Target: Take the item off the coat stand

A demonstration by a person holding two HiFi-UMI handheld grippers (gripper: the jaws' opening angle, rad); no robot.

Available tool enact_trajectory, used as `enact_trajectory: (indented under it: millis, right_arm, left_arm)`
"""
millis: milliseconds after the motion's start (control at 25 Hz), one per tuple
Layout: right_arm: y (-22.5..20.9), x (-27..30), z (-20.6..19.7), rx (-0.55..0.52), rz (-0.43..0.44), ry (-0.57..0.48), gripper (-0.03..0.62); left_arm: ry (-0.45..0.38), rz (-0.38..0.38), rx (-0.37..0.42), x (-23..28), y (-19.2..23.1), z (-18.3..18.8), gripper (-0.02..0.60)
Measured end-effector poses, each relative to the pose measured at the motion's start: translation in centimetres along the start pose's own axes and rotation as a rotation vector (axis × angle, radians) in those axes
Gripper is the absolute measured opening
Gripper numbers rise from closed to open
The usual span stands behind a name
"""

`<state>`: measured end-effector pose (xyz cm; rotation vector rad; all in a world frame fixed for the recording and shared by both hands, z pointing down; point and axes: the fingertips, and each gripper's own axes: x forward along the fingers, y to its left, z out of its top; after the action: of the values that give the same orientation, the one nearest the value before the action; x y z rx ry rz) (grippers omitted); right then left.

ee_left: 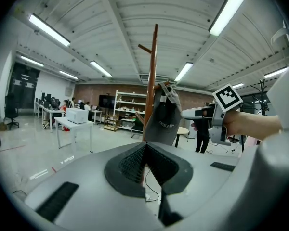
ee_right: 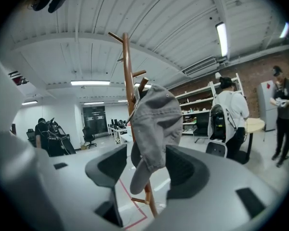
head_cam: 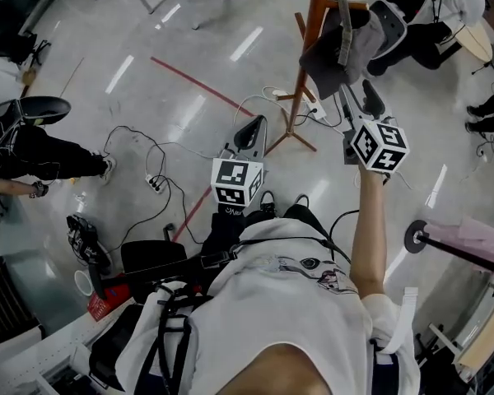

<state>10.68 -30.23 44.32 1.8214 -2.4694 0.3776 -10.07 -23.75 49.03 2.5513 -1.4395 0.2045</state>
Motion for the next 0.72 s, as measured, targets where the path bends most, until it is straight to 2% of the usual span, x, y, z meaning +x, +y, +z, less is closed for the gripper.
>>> enact_trajectory:
  millis: [160,400,560,600,720]
  right_arm:
    - [0.1,1.2,-0.8,-0.015,-0.003,0.039,0.236]
    - [-0.4,3.2,-1.4,0.022,-0.085,0.064,0.235]
    - [-0.9,4.3,-1.5,0.039,-0.106,0.056,0.232]
    - [-1.1,4.3,-1.4,0.041,-0.113,0.049,0.179]
    - [-1.6,4.2,-0.9,0.024,-0.139,0.031,0.106]
  left_arm:
    - [-0.012,0.023,0.019,1.3,0.0,1.3,0.005]
    - [-0.027,0.048,0.038,2.6,0.5,2.7,0.005]
    - [-0.024,0.046,0.04,3.6,0.3,2.9,0.005]
    - [-0.025,0.046,0.039,3.8,0.3,2.9,0.005]
    - [-0.029,0.046,0.04,4.2,0.4,3.3,0.005]
